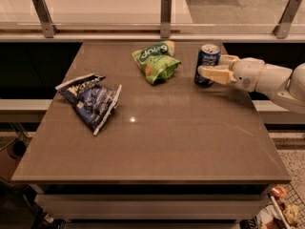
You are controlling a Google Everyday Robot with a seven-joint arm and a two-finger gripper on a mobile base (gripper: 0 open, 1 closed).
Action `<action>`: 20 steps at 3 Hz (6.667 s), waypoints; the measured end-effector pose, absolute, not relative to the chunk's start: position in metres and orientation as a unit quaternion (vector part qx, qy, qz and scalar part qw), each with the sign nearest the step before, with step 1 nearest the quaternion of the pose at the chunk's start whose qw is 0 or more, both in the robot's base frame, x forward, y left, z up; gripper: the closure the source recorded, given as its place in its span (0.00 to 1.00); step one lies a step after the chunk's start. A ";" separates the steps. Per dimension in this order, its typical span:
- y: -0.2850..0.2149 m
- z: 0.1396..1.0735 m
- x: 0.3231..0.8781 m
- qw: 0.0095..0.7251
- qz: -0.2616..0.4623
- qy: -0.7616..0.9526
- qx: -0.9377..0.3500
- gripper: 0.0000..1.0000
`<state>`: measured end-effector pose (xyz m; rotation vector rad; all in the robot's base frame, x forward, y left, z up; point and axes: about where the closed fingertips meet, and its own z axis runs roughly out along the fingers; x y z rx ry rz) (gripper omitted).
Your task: Knock pepsi can over
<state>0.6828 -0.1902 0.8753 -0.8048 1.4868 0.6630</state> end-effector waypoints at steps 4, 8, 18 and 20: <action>-0.192 0.883 0.685 0.586 0.263 0.673 -0.367 1.00; -0.219 0.882 0.677 0.508 0.168 0.751 -0.388 1.00; -0.186 0.837 0.666 0.137 -0.012 0.796 -0.589 0.59; -0.185 0.833 0.666 0.135 -0.010 0.796 -0.590 0.13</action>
Offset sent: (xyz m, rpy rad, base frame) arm 0.0003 0.0027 0.0001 0.0006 0.0000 0.0041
